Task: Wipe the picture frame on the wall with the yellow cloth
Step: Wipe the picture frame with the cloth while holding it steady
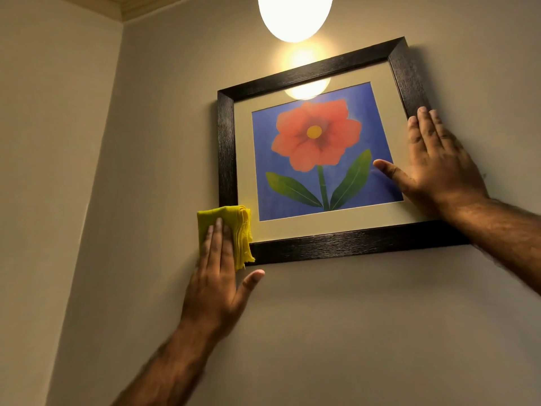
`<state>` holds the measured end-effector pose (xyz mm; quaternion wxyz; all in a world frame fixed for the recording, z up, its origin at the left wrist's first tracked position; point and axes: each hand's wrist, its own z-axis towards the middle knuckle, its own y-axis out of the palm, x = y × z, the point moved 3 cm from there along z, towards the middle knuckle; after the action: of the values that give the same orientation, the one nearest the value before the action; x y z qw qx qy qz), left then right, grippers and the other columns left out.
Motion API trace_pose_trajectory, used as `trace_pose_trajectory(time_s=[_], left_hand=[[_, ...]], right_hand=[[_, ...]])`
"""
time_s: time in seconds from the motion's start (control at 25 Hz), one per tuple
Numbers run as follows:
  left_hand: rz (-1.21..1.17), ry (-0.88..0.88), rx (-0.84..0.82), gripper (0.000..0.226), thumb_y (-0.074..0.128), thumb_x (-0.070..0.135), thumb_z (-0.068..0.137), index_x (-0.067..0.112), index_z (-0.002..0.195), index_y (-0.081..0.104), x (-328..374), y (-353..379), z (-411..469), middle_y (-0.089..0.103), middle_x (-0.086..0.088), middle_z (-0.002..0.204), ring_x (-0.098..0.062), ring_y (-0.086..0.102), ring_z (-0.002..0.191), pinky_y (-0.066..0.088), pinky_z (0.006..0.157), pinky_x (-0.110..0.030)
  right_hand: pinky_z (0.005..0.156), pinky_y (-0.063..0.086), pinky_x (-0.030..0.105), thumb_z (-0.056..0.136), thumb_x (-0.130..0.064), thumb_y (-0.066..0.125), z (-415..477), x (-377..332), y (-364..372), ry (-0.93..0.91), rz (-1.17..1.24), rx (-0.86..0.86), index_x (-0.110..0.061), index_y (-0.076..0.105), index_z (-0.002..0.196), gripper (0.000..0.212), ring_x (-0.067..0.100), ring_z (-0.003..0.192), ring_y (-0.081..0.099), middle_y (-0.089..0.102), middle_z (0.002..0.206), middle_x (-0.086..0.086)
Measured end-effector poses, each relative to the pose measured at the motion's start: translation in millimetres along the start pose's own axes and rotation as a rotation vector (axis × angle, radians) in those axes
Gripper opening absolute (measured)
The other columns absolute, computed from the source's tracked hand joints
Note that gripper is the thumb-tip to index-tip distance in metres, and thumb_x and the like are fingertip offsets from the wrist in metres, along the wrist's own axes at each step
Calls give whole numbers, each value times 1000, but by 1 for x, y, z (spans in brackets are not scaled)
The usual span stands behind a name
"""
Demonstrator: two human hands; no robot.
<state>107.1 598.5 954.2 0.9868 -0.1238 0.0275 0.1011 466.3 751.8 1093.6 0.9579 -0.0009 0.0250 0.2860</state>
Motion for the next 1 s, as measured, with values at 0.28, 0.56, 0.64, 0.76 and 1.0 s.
trace_pose_trajectory(time_s=[0.28, 0.56, 0.64, 0.76, 1.0], left_hand=[[-164, -77, 44, 103, 9, 81, 85, 12, 161, 3, -1, -40, 154, -6, -6, 171, -22, -3, 158, 2, 126, -35], [-106, -97, 68, 94, 18, 74, 93, 12, 161, -1, -7, -52, 230, -6, -5, 171, -21, -4, 158, 5, 129, -43], [-111, -90, 83, 98, 15, 77, 89, 11, 161, -1, -2, -45, 209, -6, -6, 171, -21, -5, 158, 5, 129, -43], [-108, -54, 116, 103, 8, 80, 87, 10, 161, -1, 3, -30, 141, -6, -7, 171, -21, -5, 158, 6, 129, -40], [-136, -60, 86, 99, 12, 78, 89, 9, 158, 25, 11, -29, 46, 18, -8, 169, -22, 19, 156, 23, 125, -37]], right_hand=[[127, 10, 40, 85, -85, 16, 1, 4, 4, -18, 1, 32, -5, 9, 161, 111, 24, 159, 5, 4, 172, 11], [127, 12, 41, 84, -83, 20, 3, 2, 5, -17, -27, 45, -3, 11, 161, 111, 25, 159, 6, 6, 171, 13], [128, 11, 40, 85, -83, 20, 2, 3, 5, -14, -30, 47, -4, 11, 161, 110, 25, 159, 6, 6, 171, 13], [128, 12, 41, 86, -82, 21, 2, 2, 4, -15, -28, 43, -3, 11, 161, 110, 25, 159, 6, 5, 171, 13], [127, 14, 43, 87, -82, 21, 2, 2, 3, -21, -11, 47, -2, 13, 160, 109, 28, 159, 8, 8, 171, 15]])
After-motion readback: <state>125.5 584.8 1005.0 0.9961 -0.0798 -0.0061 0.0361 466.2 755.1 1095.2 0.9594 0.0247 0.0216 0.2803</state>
